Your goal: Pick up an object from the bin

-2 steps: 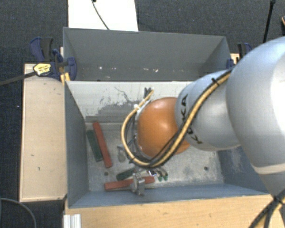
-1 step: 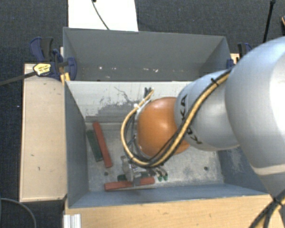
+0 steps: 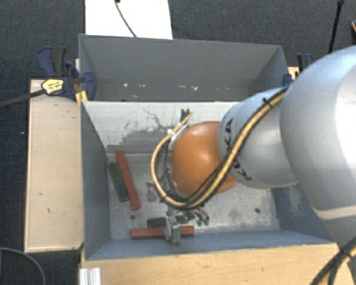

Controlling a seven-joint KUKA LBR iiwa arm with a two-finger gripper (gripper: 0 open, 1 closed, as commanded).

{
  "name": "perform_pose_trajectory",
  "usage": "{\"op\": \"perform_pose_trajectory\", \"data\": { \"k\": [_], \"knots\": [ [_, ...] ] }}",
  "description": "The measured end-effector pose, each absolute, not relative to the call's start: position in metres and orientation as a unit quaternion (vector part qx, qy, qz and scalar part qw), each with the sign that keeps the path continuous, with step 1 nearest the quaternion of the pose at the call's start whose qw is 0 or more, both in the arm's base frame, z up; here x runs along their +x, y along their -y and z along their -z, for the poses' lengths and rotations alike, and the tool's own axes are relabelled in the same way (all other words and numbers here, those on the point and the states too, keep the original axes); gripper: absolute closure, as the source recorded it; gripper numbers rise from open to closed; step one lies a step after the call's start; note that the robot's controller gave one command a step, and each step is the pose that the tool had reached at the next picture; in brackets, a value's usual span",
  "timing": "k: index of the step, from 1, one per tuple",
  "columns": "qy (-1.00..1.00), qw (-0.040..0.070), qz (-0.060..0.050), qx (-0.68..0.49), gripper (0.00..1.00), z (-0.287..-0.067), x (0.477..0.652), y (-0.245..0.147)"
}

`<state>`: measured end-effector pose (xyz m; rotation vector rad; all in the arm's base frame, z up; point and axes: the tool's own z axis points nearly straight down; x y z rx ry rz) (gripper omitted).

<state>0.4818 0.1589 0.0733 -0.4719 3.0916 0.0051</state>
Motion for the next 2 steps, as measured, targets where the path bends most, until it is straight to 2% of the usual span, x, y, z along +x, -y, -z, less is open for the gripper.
{"op": "perform_pose_trajectory", "data": {
  "k": [1, 2],
  "knots": [
    [-0.987, 0.004, 0.002, -0.158, 0.00, -0.0712, 0.5524, -0.0954],
    [-0.987, 0.001, 0.000, -0.159, 1.00, -0.0705, 0.5487, -0.1009]
  ]
}}
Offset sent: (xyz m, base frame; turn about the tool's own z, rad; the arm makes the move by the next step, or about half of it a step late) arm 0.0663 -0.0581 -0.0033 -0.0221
